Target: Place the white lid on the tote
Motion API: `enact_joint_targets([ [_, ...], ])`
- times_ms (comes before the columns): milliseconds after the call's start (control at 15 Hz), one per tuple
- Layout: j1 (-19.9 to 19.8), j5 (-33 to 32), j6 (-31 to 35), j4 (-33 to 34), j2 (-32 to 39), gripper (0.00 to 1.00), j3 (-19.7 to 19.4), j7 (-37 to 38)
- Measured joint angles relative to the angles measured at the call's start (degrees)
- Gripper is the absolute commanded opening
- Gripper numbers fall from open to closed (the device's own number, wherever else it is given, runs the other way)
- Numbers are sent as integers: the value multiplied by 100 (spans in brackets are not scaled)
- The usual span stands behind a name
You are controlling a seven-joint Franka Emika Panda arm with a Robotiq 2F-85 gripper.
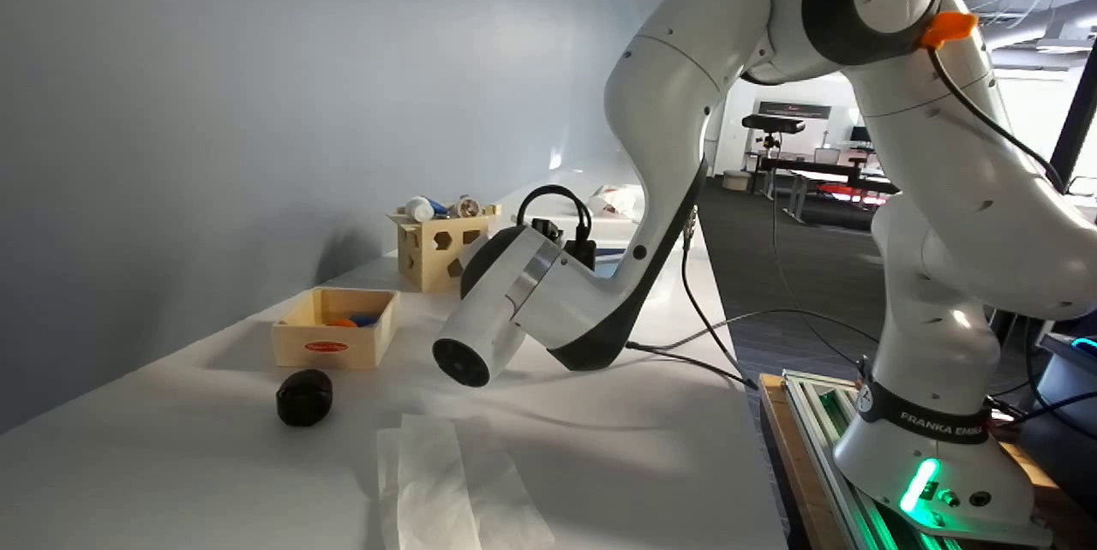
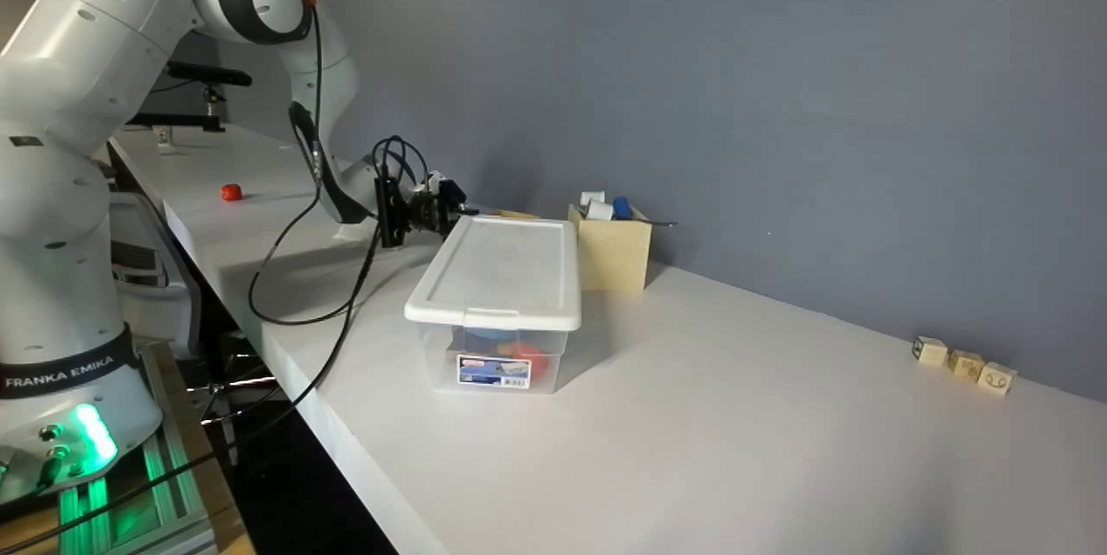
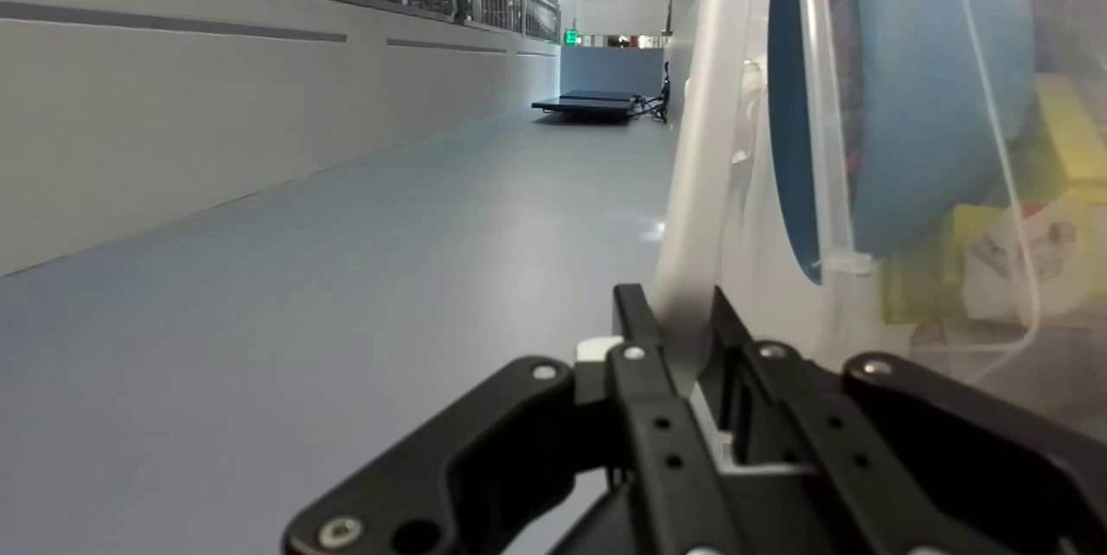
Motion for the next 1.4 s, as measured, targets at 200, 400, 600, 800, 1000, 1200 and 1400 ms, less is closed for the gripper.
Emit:
enact_joint_targets([
  [200,4,-16,0,4,3,56,0,45],
  [400,34,-81,0,26,3,76,8,52],
  [600,83,-168,10,55,3,97,21,66],
  [800,170,-352,65,105,4,100,74,62],
  [1000,278,-561,288,136,5,100,226,25],
  [1200,391,-655,719,149,-11,100,453,-5],
  [1400,363,-631,1246,122,-319,100,585,175],
])
